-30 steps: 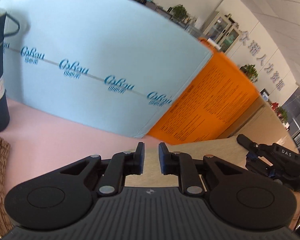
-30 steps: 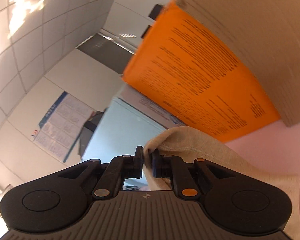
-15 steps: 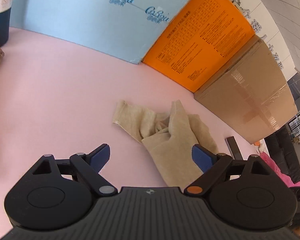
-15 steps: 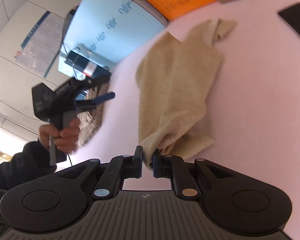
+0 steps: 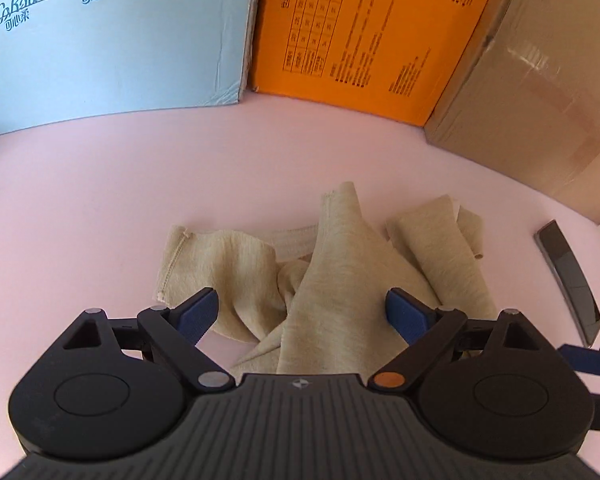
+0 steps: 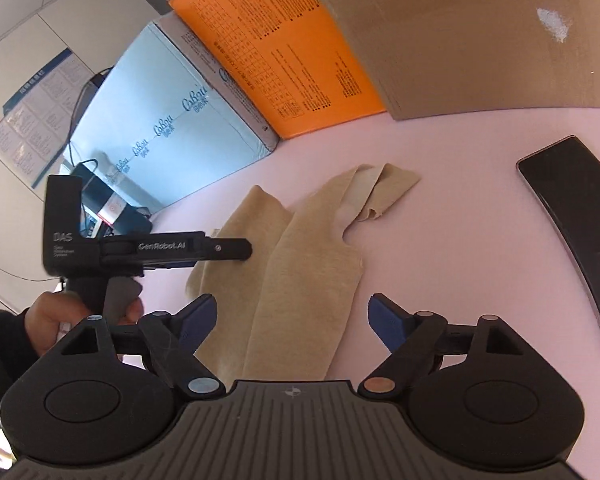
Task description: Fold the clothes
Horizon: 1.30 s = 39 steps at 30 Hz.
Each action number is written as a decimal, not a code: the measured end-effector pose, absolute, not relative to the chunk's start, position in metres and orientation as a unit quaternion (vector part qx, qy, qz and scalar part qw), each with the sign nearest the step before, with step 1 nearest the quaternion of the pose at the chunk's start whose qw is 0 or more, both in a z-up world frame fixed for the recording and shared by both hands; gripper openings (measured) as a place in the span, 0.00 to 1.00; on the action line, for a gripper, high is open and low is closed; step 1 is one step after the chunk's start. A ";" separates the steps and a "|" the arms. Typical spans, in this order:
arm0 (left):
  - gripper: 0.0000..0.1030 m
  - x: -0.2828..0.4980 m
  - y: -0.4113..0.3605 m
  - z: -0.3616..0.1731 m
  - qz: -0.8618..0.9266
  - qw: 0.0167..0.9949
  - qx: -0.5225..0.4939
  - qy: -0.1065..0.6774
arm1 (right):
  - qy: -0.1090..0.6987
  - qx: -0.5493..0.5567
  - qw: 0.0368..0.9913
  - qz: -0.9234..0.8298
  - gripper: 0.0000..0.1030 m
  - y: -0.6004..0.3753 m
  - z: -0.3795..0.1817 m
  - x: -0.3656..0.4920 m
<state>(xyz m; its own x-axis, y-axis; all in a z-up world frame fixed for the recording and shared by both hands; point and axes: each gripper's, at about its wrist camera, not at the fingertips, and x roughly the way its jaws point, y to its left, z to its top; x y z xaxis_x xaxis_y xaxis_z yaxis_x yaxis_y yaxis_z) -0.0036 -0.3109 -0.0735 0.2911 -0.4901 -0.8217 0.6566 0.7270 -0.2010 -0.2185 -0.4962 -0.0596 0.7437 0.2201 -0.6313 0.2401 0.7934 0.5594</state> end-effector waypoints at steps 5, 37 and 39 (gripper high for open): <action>0.30 -0.005 -0.294 -0.069 -0.392 0.771 0.067 0.497 | 0.398 0.311 0.863 0.028 0.25 -0.481 -0.079 -0.181; 0.11 0.046 -0.239 0.009 -0.358 0.824 -0.022 0.438 | 0.272 0.401 0.874 0.010 0.07 -0.510 -0.023 -0.162; 0.12 0.042 -0.231 0.019 -0.359 0.831 -0.008 0.426 | 0.249 0.395 0.884 0.024 0.07 -0.513 -0.003 -0.164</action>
